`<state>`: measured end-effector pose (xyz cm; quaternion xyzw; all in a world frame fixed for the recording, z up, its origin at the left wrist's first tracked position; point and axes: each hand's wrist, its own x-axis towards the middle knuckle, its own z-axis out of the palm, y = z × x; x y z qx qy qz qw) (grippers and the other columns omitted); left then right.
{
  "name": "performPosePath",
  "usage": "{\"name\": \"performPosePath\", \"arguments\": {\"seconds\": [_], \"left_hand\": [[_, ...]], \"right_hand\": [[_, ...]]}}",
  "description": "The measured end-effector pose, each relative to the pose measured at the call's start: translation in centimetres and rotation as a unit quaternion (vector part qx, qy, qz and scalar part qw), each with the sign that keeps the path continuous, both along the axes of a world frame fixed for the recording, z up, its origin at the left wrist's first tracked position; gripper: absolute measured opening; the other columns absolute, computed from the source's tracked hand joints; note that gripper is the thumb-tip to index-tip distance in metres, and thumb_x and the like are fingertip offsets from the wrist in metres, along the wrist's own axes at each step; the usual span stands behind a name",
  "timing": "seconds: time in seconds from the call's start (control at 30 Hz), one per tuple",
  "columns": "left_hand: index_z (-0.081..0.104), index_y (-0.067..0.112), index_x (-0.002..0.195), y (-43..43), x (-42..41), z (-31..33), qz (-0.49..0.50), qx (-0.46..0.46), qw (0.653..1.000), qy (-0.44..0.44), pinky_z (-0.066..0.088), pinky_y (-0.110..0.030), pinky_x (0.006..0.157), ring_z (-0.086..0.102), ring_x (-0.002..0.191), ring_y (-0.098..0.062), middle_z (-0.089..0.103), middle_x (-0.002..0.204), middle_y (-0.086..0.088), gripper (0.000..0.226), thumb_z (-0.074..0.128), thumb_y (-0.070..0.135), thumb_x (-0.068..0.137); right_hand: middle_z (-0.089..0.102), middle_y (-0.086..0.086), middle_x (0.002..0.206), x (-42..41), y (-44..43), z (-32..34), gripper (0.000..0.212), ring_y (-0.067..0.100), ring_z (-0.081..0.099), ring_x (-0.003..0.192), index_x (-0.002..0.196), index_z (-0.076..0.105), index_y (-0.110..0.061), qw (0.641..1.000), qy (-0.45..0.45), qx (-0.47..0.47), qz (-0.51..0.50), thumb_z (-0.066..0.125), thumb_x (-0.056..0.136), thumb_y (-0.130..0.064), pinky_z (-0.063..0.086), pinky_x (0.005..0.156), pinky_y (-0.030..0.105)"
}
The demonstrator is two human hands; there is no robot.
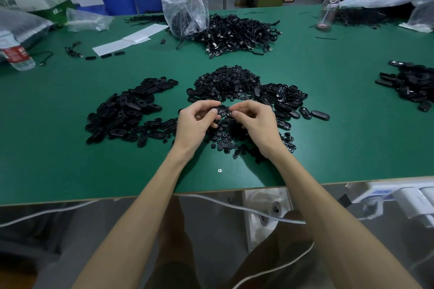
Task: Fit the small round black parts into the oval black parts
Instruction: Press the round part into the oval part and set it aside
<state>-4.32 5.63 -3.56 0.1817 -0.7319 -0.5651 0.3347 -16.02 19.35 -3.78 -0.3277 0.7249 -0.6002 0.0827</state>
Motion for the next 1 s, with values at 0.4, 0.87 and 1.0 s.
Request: {"name": "performPosePath", "arguments": {"seconds": [0.4, 0.87, 1.0], "left_hand": [[0.077, 0.014, 0.107, 0.7, -0.04, 0.3, 0.004, -0.102, 0.994, -0.043, 0.057, -0.02, 0.09, 0.072, 0.1, -0.011, 0.071, 0.115, -0.007, 0.024, 0.073, -0.003, 0.091], [0.076, 0.014, 0.12, 0.89, 0.19, 0.37, 0.014, -0.063, 0.998, -0.009, 0.063, -0.034, 0.082, 0.075, 0.093, -0.015, 0.078, 0.104, 0.001, 0.025, 0.075, 0.014, 0.095], [0.072, 0.011, 0.128, 0.77, 0.07, 0.23, 0.007, -0.055, 0.998, -0.01, 0.061, -0.03, 0.089, 0.076, 0.098, -0.018, 0.073, 0.121, -0.007, 0.028, 0.067, 0.013, 0.101]], "right_hand": [[0.078, -0.001, 0.086, 0.0, -0.05, -0.01, 0.01, 0.011, 0.072, 0.08, 0.097, 0.076, -0.019, 0.999, -0.045, -0.016, 0.011, 0.077, 0.091, -0.012, 0.052, 0.072, 0.024], [0.076, -0.004, 0.081, 0.14, 0.1, 0.17, 0.005, 0.007, 0.066, 0.075, 0.095, 0.079, -0.019, 0.999, -0.038, -0.015, 0.033, 0.079, 0.09, -0.017, 0.05, 0.07, 0.021], [0.078, -0.002, 0.081, 0.18, 0.01, 0.15, 0.008, 0.005, 0.068, 0.071, 0.097, 0.078, -0.016, 0.998, -0.038, -0.012, 0.052, 0.08, 0.089, -0.015, 0.049, 0.066, 0.016]]}}
